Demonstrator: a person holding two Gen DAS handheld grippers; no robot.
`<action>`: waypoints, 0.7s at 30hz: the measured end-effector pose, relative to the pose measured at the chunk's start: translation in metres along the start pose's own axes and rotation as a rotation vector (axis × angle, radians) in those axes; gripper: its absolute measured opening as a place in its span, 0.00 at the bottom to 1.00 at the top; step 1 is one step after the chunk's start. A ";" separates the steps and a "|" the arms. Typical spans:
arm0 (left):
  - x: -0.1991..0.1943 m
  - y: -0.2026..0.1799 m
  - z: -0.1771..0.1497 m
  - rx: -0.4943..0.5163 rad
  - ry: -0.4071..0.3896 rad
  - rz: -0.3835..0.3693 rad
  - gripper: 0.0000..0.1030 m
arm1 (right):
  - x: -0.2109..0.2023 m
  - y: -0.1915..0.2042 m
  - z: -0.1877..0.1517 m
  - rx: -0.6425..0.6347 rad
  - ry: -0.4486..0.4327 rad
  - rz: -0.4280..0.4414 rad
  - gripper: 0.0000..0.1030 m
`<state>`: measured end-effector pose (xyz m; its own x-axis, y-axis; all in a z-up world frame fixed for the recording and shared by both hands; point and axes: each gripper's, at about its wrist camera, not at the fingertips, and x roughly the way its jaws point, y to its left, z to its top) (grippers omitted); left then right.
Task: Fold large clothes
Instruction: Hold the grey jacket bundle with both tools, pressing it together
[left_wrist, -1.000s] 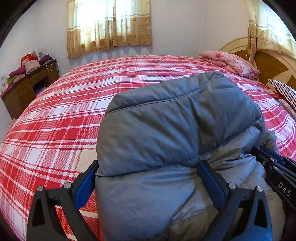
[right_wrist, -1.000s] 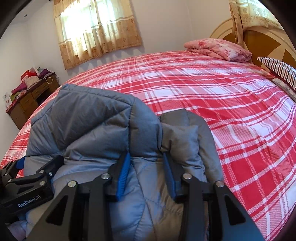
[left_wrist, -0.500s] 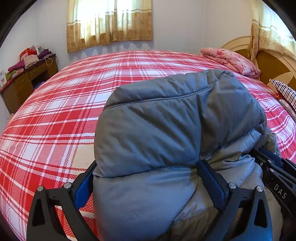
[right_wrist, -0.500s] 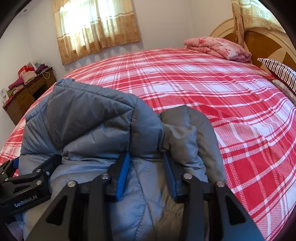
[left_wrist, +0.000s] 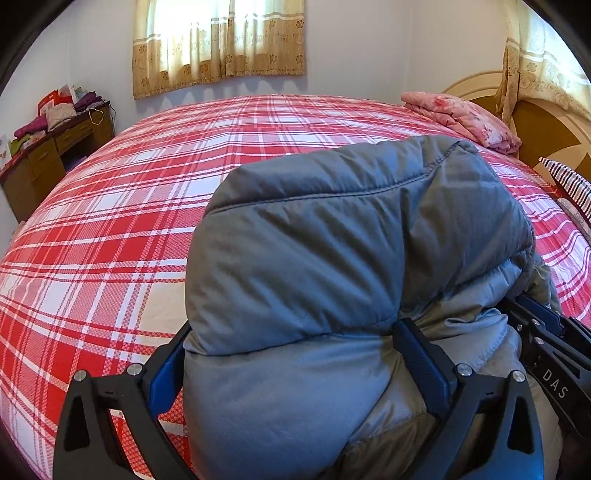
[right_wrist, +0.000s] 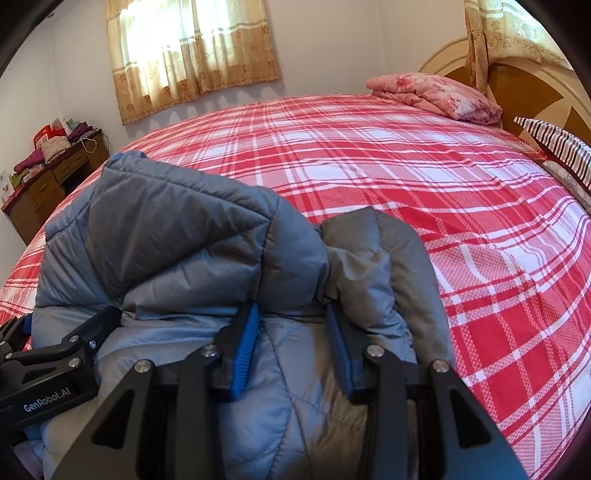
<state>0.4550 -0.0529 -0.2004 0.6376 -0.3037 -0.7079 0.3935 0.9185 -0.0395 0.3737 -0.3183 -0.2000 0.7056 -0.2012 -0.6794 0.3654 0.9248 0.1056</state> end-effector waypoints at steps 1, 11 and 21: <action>0.000 0.000 0.000 0.001 0.000 0.001 0.99 | 0.000 0.000 0.000 -0.001 0.000 -0.001 0.41; 0.001 0.002 -0.001 0.001 0.002 0.001 0.99 | 0.001 0.002 0.000 -0.009 0.002 -0.013 0.41; 0.003 0.006 -0.001 0.003 0.007 0.004 0.99 | 0.002 0.004 -0.001 -0.011 0.003 -0.017 0.41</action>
<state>0.4587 -0.0485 -0.2038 0.6348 -0.2979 -0.7129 0.3926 0.9191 -0.0345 0.3759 -0.3148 -0.2013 0.6975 -0.2159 -0.6833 0.3708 0.9247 0.0863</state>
